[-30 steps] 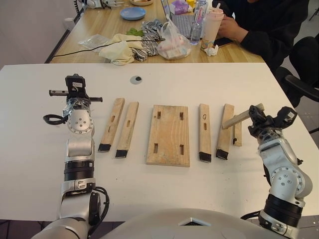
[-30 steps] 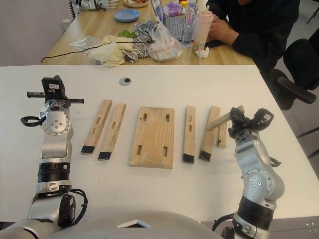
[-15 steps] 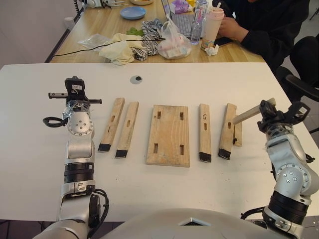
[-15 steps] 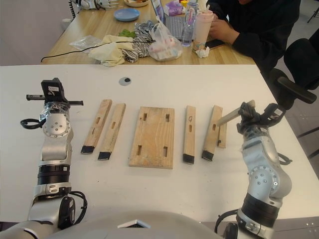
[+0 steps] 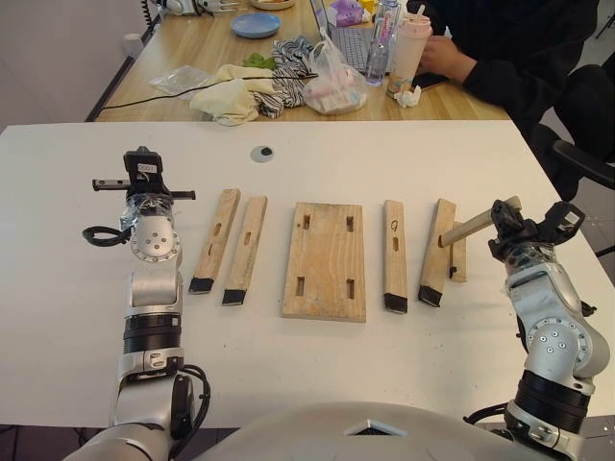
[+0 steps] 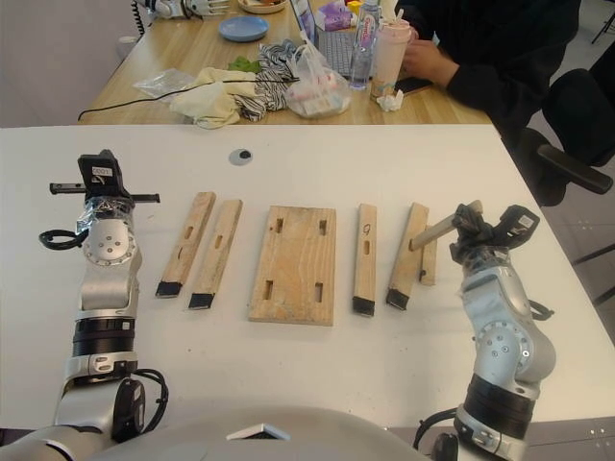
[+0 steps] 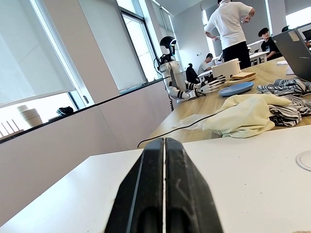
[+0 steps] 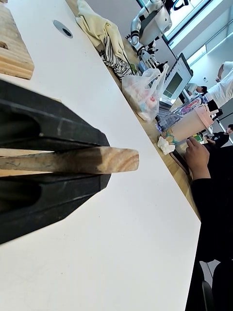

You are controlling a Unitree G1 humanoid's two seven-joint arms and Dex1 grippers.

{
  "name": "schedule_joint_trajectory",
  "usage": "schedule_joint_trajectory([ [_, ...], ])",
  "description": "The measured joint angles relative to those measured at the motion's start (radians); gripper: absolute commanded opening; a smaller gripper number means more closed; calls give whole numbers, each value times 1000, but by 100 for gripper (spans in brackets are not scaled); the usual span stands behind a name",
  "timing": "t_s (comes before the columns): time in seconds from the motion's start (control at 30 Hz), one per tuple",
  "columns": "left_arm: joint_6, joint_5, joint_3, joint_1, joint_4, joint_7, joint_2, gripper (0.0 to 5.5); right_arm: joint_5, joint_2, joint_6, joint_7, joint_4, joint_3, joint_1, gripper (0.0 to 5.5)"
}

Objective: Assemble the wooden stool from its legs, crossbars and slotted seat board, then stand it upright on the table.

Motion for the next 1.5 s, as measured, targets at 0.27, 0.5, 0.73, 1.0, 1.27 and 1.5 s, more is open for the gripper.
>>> schedule_joint_trajectory([
  [0.27,0,0,-1,0,0,0,-1,0,16,3,15,-10,0,12,2,38],
  [0.5,1,0,-6,0,0,-1,0,0,-128,37,-75,-48,33,89,-5,38],
  [0.73,1,0,-31,-37,6,-41,19,0,-258,40,-184,-43,75,177,2,38],
  [1.0,22,0,-34,-46,4,-76,48,0,-375,41,-218,-43,34,253,62,38],
  [1.27,40,0,-36,-50,0,-90,50,0,-435,26,-235,94,35,307,97,38],
  [1.5,32,-1,-35,-51,9,-41,32,0,-402,-81,-214,263,166,287,-13,38],
])
